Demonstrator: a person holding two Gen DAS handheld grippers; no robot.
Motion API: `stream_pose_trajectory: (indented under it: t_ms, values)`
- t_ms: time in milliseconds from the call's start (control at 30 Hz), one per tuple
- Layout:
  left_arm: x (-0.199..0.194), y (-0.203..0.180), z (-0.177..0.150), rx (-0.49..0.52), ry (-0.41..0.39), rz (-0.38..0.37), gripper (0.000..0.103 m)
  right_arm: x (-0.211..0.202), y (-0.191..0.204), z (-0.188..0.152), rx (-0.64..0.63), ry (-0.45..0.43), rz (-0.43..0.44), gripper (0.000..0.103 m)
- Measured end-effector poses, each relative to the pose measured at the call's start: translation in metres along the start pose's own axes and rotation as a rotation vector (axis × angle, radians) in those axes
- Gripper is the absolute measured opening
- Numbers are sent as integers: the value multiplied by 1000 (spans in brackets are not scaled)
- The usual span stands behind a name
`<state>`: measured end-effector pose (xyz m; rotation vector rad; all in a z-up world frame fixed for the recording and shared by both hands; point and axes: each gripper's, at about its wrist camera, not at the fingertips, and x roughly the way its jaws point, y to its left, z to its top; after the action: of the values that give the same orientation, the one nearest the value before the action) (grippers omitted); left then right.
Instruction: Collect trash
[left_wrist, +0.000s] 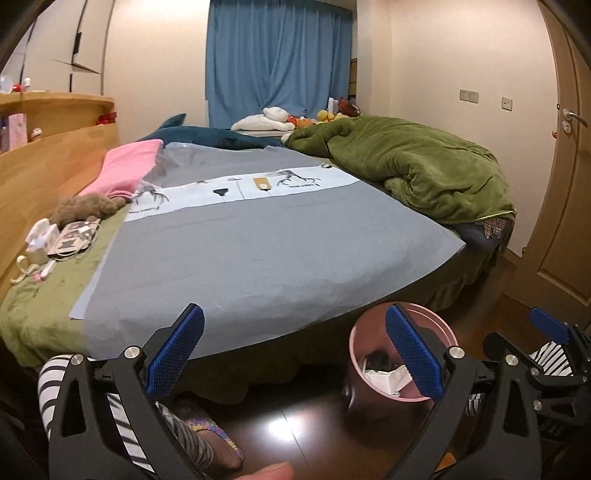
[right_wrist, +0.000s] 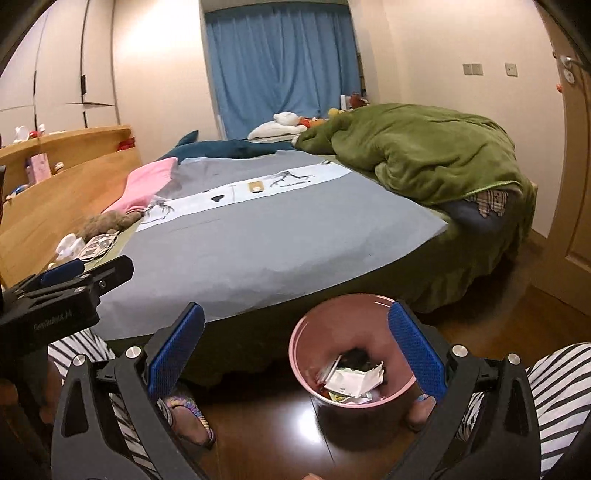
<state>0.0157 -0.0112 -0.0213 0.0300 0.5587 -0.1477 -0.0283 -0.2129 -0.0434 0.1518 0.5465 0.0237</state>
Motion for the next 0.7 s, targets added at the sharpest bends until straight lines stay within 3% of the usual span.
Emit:
stream_pose_trajectory:
  t_ms: [700]
  values:
    - [-14,-6,-4,21,-23,4,95,-17,7,0,-37,-36,-16,98]
